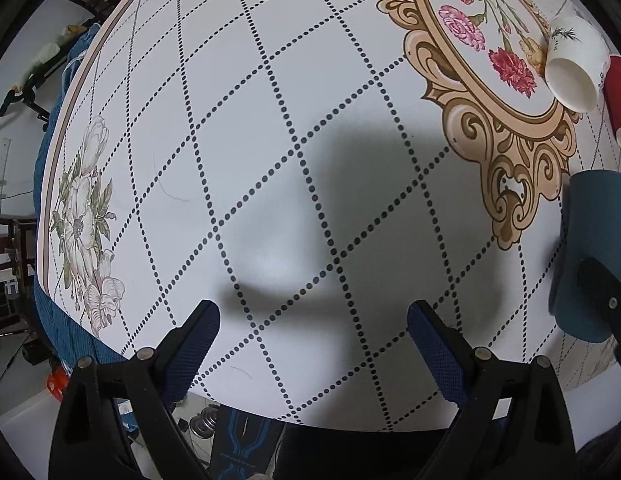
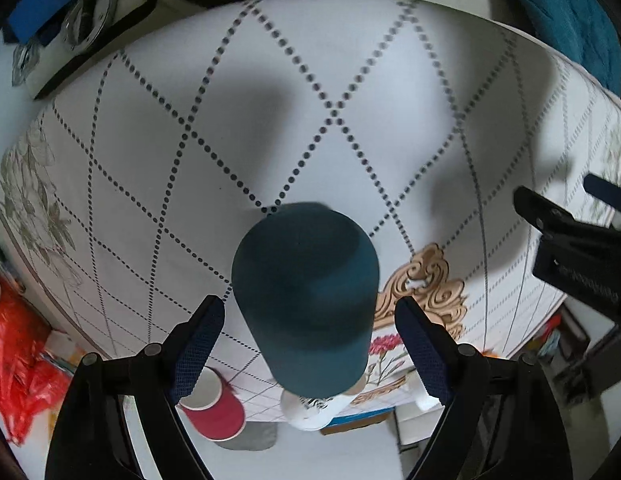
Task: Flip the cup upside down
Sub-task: 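Rotate the teal cup in the right gripper so its base points down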
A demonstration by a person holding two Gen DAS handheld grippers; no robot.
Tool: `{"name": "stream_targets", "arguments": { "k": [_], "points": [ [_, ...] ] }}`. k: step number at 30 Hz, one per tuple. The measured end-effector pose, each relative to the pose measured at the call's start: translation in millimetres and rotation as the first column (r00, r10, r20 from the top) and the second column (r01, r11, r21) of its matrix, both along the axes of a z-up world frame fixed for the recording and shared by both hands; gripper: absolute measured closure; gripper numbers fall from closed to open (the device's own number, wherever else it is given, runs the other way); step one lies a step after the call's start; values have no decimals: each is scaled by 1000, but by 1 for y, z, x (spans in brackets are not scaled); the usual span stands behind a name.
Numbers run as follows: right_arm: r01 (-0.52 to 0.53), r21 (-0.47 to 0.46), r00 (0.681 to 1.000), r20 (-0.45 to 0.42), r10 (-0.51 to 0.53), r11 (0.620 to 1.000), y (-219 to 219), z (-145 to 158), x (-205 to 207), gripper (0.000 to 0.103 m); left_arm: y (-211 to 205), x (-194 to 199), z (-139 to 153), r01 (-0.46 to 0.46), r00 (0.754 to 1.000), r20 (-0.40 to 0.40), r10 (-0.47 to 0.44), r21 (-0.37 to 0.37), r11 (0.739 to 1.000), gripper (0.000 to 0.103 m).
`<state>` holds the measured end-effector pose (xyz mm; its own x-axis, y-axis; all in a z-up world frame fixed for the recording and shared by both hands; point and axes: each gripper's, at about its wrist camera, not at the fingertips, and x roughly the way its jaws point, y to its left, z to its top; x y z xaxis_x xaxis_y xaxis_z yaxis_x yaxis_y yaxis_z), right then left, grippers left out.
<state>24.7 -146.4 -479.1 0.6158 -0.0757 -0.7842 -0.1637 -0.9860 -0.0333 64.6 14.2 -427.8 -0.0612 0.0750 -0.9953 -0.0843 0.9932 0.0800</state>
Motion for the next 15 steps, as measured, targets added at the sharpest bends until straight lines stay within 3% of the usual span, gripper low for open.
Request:
{"name": "stream_targets", "arguments": {
  "k": [8,15],
  "points": [
    [-74,-39,997,11,75,997,-10,-19,16,32,0,1,1,-8,1000,1,8,-3,1000,7],
    [-45,-19,999,7,45,999,-10,-25,24,32,1,-9,0,-21,1000,-2,21,-4,1000,7]
  ]
}}
